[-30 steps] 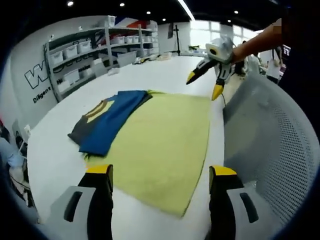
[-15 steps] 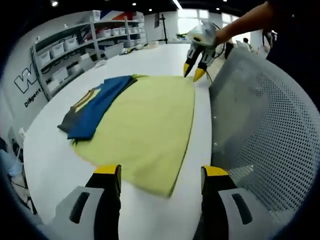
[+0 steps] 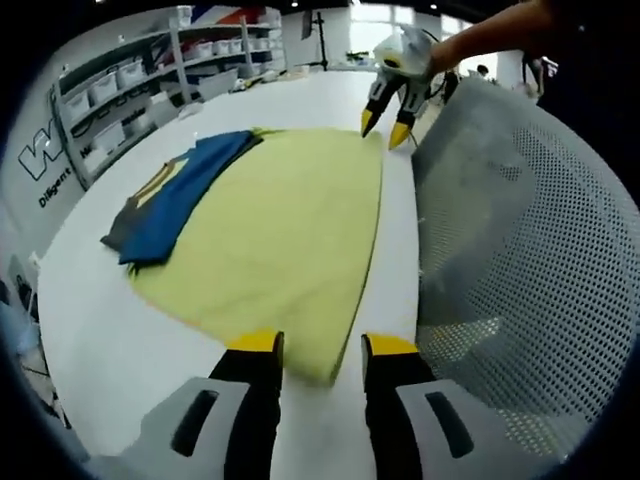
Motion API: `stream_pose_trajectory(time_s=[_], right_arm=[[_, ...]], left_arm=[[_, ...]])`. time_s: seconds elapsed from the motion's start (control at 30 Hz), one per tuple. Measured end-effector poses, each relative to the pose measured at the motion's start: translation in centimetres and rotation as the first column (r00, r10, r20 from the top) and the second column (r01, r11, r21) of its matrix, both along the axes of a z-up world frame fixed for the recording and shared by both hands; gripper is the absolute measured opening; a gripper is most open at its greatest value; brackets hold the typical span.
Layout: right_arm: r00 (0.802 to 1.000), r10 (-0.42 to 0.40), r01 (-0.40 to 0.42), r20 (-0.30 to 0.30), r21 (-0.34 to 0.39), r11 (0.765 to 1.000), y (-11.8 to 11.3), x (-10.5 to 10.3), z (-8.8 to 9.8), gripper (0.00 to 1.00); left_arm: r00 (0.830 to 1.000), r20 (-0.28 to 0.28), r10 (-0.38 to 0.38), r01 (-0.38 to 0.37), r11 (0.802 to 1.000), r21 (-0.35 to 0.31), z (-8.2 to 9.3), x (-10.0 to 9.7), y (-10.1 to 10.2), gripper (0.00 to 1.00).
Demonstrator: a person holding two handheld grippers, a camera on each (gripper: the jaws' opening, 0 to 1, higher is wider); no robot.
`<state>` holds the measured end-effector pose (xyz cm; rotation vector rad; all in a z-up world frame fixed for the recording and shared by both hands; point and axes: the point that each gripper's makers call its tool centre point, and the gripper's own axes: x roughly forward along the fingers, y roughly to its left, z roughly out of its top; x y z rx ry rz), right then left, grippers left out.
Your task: Fold the garment on the visible template until the final outline fits inside the template.
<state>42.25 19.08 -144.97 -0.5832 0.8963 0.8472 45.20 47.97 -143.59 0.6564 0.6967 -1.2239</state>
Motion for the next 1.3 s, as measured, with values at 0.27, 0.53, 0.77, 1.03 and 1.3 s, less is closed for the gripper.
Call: stream_pose_trajectory(time_s=[0.27,0.53,0.77,1.03,1.3], right_arm=[[1.000,-0.005,0.005,-0.022,0.001,1.000,0.2,0.2,0.0,0.19],[0.999,0.035,-0.035,-0.038,0.000,0.999,0.7,0.2,-0.1,0.13],[0.999,0.047,-0.047,-0.008,-0.035,0.998,0.9,0.3,-0.2,0.01],[0.998,0.052,-0.050,0.032,-0.057,0.997,0.7,0.6,-0.1,0.00],[0.995,0.096,-0.098,-0.030,-0.085,0.991,0.6,-0.7,-0.1,0.00]], left_arm=[[0.999,-0.031,-0.023,0.024,0.999,0.036,-0.8,-0.3,0.4,0.28],[0.997,-0.076,0.022,-0.020,1.000,0.021,-0.9,-0.2,0.4,0.23],[0.996,-0.078,0.048,-0.047,0.999,0.020,-1.0,0.2,0.2,0.04],[0.991,-0.095,0.090,-0.087,0.996,0.033,-1.0,-0.1,0.5,0.00],[0.969,-0.186,0.164,-0.152,0.985,0.078,-1.0,-1.4,1.0,0.00]])
